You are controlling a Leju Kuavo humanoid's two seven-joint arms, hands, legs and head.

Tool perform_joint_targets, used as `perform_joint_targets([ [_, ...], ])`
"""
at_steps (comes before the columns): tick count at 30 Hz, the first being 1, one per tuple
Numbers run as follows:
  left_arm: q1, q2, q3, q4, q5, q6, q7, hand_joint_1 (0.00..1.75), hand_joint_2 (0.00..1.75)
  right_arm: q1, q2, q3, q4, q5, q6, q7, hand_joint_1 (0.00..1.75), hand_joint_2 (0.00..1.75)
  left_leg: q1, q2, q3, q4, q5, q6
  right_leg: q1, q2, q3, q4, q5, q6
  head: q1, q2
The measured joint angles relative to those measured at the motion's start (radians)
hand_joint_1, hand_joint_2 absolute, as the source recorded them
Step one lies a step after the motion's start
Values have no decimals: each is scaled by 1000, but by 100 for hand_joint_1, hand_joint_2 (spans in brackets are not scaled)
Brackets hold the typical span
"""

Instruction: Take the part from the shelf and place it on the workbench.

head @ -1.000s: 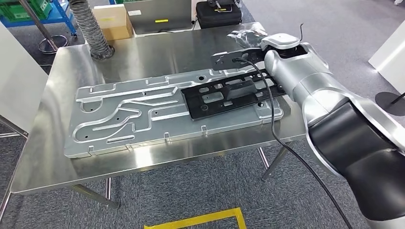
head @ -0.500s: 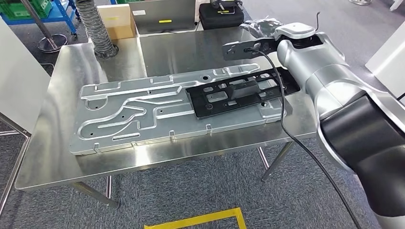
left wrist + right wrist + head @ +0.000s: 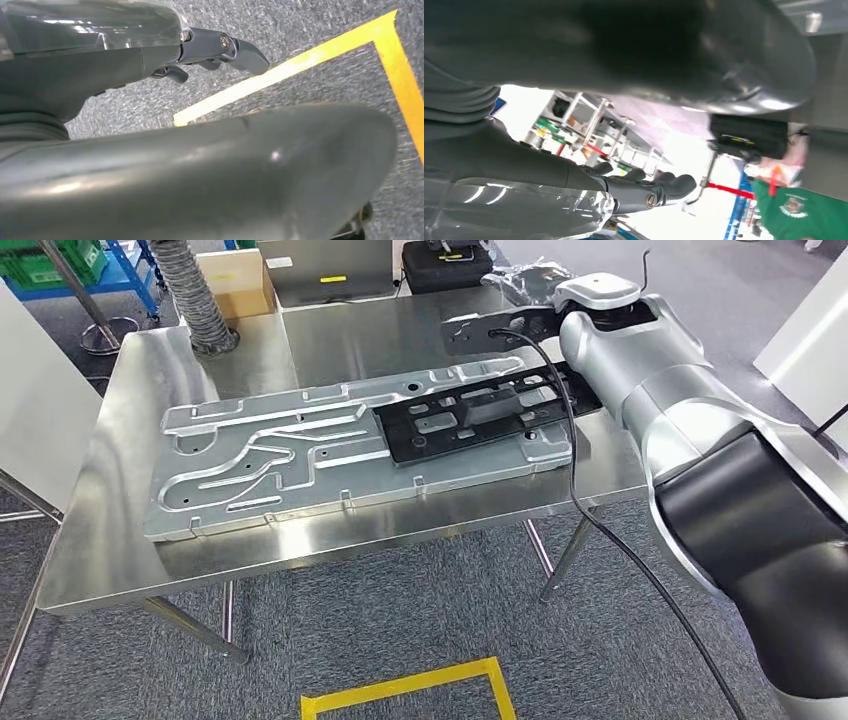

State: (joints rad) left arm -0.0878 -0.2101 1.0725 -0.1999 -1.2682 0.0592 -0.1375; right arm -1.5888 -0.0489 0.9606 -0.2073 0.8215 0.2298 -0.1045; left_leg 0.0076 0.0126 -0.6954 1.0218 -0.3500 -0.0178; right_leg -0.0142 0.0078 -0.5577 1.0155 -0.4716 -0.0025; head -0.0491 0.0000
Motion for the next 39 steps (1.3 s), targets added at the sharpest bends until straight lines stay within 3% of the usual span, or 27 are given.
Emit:
perform_joint_targets([
  [1,1,0,0,0,0,0,0,0,0,0,-2,-2,1,0,-1,3,0,0,1,-1,-14,33,-38,-4,-2,0,-11,-3,13,-7,0,0],
  [3,2,1,0,0,0,0,0,0,0,1,-10,-4,1,1,-4,10,0,0,3,-3,-48,160,-142,-7,-2,0,-38,-4,36,-15,0,0],
  [4,2,2,0,0,0,0,0,0,0,2,-17,-5,2,1,-7,12,0,0,4,-3,-61,229,-177,-9,-1,0,-52,-3,47,-15,0,0],
  [5,2,2,1,0,0,0,0,0,0,4,-26,-6,2,1,-9,14,0,0,4,-3,-61,277,-190,-9,-1,0,-66,-2,58,-15,0,0],
  [6,1,2,1,0,0,0,0,0,0,6,-35,-7,2,1,-12,14,0,0,4,-3,-47,292,-183,-9,0,0,-80,-1,68,-14,0,0],
  [7,1,3,1,0,0,0,0,0,0,8,-44,-9,2,1,-13,14,0,0,3,-3,-13,269,-162,-6,1,1,-93,1,78,-11,0,0],
  [8,1,4,1,0,0,0,0,0,0,9,-52,-11,2,1,-14,14,0,0,3,-3,38,212,-140,-2,1,1,-104,3,86,-9,0,0],
  [10,-2,6,1,0,0,0,-1,0,0,8,-66,-15,2,1,-15,14,0,0,-2,-3,145,66,-137,9,3,0,-119,6,101,-1,0,0],
  [12,-3,8,1,0,1,0,-2,0,0,8,-77,-17,2,1,-16,16,0,0,-9,-4,190,-9,-152,17,2,-3,-124,3,118,11,0,0],
  [14,-2,9,1,0,1,1,-3,0,0,8,-81,-18,2,1,-18,20,0,0,-10,-1,183,-23,-135,26,1,-3,-126,-6,134,23,0,0],
  [15,-2,9,1,0,1,1,-4,0,0,8,-81,-19,3,1,-19,23,0,0,-8,3,176,-29,-122,32,1,-2,-131,0,123,29,0,0],
  [17,-2,9,1,0,1,0,-5,0,0,7,-79,-22,5,2,-20,28,0,0,-4,14,156,-38,-95,43,-1,-1,-157,70,41,39,0,0],
  [19,-1,9,1,0,1,0,-5,0,0,9,-68,-26,8,4,-22,33,0,0,-6,23,125,-37,-71,48,-2,-2,-193,202,-54,49,0,0],
  [20,-1,9,1,0,0,-1,-4,0,0,12,-60,-28,11,4,-24,35,0,0,-6,27,108,-35,-60,47,-2,-2,-202,259,-71,53,0,0],
  [22,0,9,1,0,0,-2,-3,0,0,17,-44,-33,18,4,-30,36,0,0,-6,33,74,-29,-39,43,-4,-2,-177,284,-36,57,0,0],
  [24,0,10,1,0,0,-3,-2,0,0,18,-33,-38,20,4,-34,37,0,0,-7,36,44,-19,-21,35,-7,-1,-85,180,-1,56,0,0],
  [26,-1,10,1,0,0,-3,-2,0,0,16,-29,-42,21,4,-36,39,0,0,-8,35,27,-10,-6,25,-4,2,5,49,-23,43,0,0],
  [27,-1,10,1,0,0,-3,-1,0,0,16,-28,-44,22,4,-37,41,0,0,-8,34,23,-10,3,20,-2,4,25,13,-36,34,0,0],
  [29,2,11,1,1,0,-3,0,0,0,19,-28,-46,25,4,-38,47,0,0,-5,32,17,-18,22,7,0,4,19,-2,-24,14,0,0],
  [30,4,11,1,1,0,-3,0,0,0,21,-28,-48,27,3,-39,49,0,0,-3,28,10,-14,14,1,-1,4,11,-5,-12,6,0,0],
  [31,6,11,1,1,0,-3,0,0,0,24,-28,-50,28,3,-40,51,0,0,-3,22,-1,6,-13,-3,-2,4,0,-9,2,-2,0,0],
  [32,8,11,1,1,1,-3,0,0,0,26,-29,-52,29,3,-42,53,0,0,-1,15,-17,47,-59,-6,-3,4,-14,-11,18,-7,0,0],
  [34,10,12,2,1,1,-2,0,0,0,35,-35,-59,32,1,-47,59,0,0,1,3,-48,183,-162,-10,-1,6,-46,-11,45,-14,0,0],
  [35,11,12,2,1,1,-2,0,0,0,42,-41,-64,33,-3,-50,62,0,0,2,1,-54,245,-188,-11,0,8,-62,-11,57,-15,0,0],
  [36,11,12,2,1,1,-1,-1,0,0,51,-46,-70,35,-10,-54,65,0,0,2,0,-47,283,-190,-10,2,10,-77,-10,70,-14,0,0],
  [37,11,13,2,1,1,-1,0,0,0,61,-51,-79,37,-20,-60,67,0,0,2,-1,-24,286,-173,-8,3,13,-91,-9,81,-13,0,0],
  [39,11,16,2,1,0,-1,0,0,0,83,-57,-104,41,-52,-79,68,0,0,-2,-1,73,191,-133,7,5,20,-117,-7,105,-11,0,0],
])
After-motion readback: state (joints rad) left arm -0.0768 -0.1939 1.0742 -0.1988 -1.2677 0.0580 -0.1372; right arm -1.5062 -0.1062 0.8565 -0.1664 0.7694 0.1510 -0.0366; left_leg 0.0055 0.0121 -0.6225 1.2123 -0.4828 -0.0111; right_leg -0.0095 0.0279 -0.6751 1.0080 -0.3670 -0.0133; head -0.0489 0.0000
